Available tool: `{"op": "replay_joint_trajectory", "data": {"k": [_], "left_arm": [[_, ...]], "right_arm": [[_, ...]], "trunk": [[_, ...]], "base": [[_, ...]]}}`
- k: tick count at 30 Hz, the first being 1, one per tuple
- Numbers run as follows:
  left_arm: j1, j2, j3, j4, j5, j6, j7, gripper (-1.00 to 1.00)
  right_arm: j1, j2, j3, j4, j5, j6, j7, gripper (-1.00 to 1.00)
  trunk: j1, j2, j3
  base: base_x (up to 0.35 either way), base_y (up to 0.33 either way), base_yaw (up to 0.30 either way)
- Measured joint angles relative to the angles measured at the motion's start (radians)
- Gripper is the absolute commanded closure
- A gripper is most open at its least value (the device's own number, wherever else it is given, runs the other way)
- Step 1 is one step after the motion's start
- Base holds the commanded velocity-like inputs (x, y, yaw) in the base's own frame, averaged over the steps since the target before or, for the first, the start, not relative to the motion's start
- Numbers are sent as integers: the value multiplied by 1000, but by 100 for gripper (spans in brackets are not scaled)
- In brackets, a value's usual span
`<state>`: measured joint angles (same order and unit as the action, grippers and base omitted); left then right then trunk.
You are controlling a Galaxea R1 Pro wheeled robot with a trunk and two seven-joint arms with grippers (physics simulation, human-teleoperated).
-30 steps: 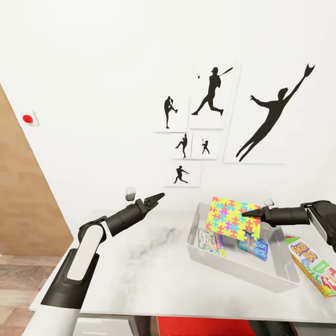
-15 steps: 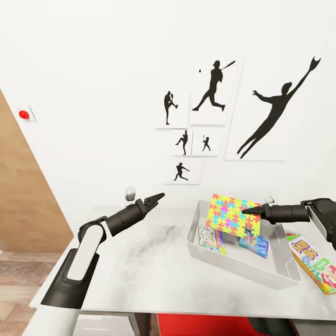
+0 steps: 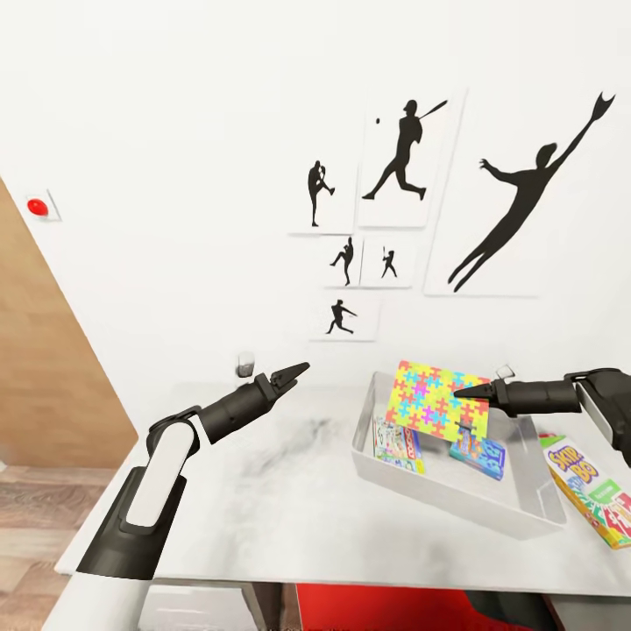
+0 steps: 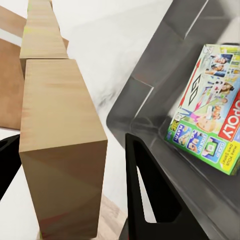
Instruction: Put all the toys in the child's room - the three board games (two on the bed and one on the table), the two jigsaw puzzles on the table, and the tennis ball on the table - inside the toy box on the table in the child's room.
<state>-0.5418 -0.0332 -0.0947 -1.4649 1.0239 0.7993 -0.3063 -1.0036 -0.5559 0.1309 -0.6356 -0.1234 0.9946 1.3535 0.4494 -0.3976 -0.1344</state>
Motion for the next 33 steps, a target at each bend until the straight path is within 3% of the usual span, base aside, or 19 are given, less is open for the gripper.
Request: {"op": "replay_joint_trajectory", "data": {"k": [33], "left_arm": [[0, 0, 0, 2, -2, 1, 0, -100]], "right_arm": [[-1, 12, 2, 2, 0, -9, 0, 100]], "trunk": [[0, 0, -53]], "base": [[0, 0, 0]]}}
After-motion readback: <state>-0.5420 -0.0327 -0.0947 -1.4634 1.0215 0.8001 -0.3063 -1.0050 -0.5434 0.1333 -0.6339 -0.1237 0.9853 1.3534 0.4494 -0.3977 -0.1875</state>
